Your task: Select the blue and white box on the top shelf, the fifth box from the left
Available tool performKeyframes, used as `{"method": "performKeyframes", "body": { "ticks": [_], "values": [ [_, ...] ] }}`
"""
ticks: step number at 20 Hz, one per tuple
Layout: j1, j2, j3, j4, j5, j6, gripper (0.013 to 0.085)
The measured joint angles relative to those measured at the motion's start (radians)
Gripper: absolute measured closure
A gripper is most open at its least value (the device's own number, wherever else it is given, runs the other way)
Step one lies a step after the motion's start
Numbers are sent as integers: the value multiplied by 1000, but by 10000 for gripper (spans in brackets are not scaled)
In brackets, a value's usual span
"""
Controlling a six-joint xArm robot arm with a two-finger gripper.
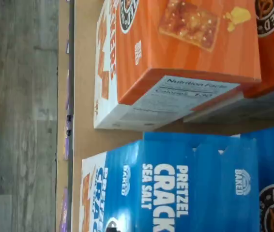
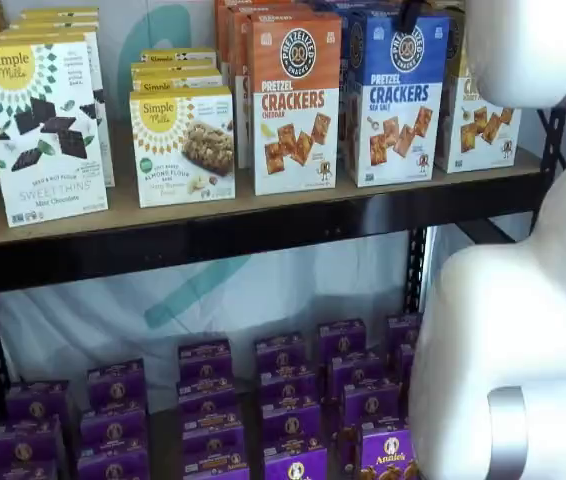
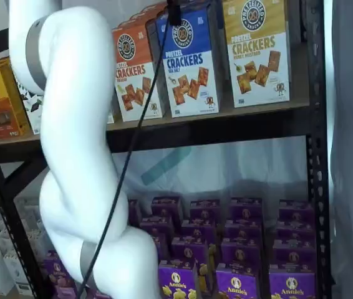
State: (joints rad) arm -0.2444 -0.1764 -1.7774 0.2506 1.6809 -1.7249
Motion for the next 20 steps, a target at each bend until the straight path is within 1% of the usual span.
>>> {"method": "performKeyframes", "body": {
  "ticks": [9,16,20],
  "values": [
    [16,42,-31,-41,35,0,130],
    [30,91,-102,-78,134,5,130],
    [42,90,-96,-106,143,6,130]
  ]
}}
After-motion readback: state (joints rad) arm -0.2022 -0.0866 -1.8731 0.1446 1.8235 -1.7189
